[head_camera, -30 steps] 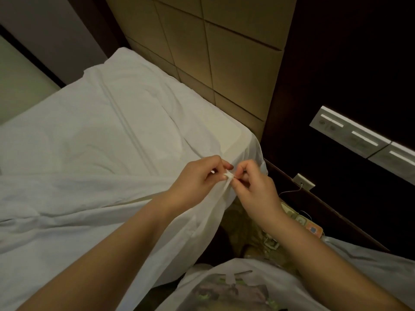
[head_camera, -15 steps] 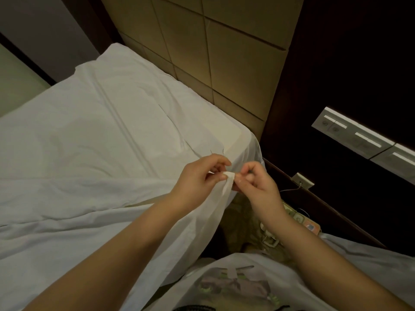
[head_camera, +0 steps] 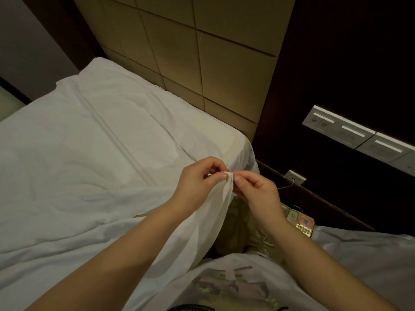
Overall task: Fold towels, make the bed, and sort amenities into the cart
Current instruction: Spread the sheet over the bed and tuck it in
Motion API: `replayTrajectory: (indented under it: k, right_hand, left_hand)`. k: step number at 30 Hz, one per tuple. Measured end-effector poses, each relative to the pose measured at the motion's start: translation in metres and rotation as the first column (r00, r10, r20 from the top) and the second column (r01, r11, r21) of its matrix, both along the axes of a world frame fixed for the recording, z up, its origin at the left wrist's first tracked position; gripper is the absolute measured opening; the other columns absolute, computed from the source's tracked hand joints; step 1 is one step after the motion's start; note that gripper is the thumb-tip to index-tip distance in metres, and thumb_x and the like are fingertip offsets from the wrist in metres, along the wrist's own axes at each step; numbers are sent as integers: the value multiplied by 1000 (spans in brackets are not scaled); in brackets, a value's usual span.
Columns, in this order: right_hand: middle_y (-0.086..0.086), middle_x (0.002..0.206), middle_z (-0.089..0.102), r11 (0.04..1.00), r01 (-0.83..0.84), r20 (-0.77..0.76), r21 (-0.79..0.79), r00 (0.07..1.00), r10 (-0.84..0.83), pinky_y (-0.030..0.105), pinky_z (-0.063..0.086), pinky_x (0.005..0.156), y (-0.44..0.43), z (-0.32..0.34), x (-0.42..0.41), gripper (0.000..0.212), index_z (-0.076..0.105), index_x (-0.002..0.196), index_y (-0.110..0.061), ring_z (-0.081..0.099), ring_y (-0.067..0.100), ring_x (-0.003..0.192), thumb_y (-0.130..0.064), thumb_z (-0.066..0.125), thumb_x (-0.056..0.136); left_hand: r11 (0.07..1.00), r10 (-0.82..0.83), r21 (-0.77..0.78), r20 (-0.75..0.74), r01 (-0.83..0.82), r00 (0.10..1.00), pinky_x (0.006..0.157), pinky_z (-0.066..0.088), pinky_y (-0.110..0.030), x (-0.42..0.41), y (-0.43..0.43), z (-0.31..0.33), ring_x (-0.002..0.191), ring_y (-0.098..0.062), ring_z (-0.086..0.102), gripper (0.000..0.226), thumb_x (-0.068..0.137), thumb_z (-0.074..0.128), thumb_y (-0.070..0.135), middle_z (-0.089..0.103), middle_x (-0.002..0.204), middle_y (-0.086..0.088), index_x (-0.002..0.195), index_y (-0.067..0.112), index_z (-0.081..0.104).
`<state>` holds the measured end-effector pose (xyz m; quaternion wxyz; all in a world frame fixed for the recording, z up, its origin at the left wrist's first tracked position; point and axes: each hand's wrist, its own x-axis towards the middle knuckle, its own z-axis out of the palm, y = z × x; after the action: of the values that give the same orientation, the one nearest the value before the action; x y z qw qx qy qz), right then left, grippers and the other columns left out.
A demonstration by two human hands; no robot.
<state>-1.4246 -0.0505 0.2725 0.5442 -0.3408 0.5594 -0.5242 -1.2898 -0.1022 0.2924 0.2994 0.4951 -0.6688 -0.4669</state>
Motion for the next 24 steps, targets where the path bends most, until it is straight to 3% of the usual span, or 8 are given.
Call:
replayTrajectory:
  k: [9,13,15,19,24]
  right_hand:
    - [-4,88,73,1000,24,-29,-8,999,-25,20,55,76,13,0,26,16,72,96,-16,69,10,86,-9,58,91]
    - [5,91,74,995,33,246,93,968,-55,27,57,79,20,-3,35,20,71,95,-13,69,17,88,-10,52,93]
    - [7,93,74,993,24,307,113,950,-58,26,57,79,23,-4,39,21,71,97,-11,69,17,87,-10,50,94]
    - [8,98,73,997,17,179,77,983,-30,30,56,83,25,-4,46,18,72,99,-12,68,22,95,-9,56,91]
    - [6,92,72,996,79,30,35,996,-80,28,57,81,27,-1,56,15,71,99,-9,68,19,90,-12,60,90]
  left_hand:
    - [994,-82,-65,49,85,995,68,42,-10,27,7,1,75,-1,53,27,87,64,12,55,81,13,74,33,53]
    - [992,-118,-43,43,120,992,75,46,-21,35,10,2,82,-10,57,25,87,63,13,57,85,11,75,33,55]
    - [991,-121,-48,53,124,991,75,46,-21,38,12,2,83,-12,57,25,88,63,13,58,86,11,76,33,55]
    - [994,-98,-49,52,100,994,74,45,-17,44,19,0,81,-6,56,26,87,64,13,57,86,12,75,34,55]
    - [991,-107,-76,38,110,994,72,41,-7,50,24,3,81,-1,55,23,87,63,10,57,86,14,80,31,59]
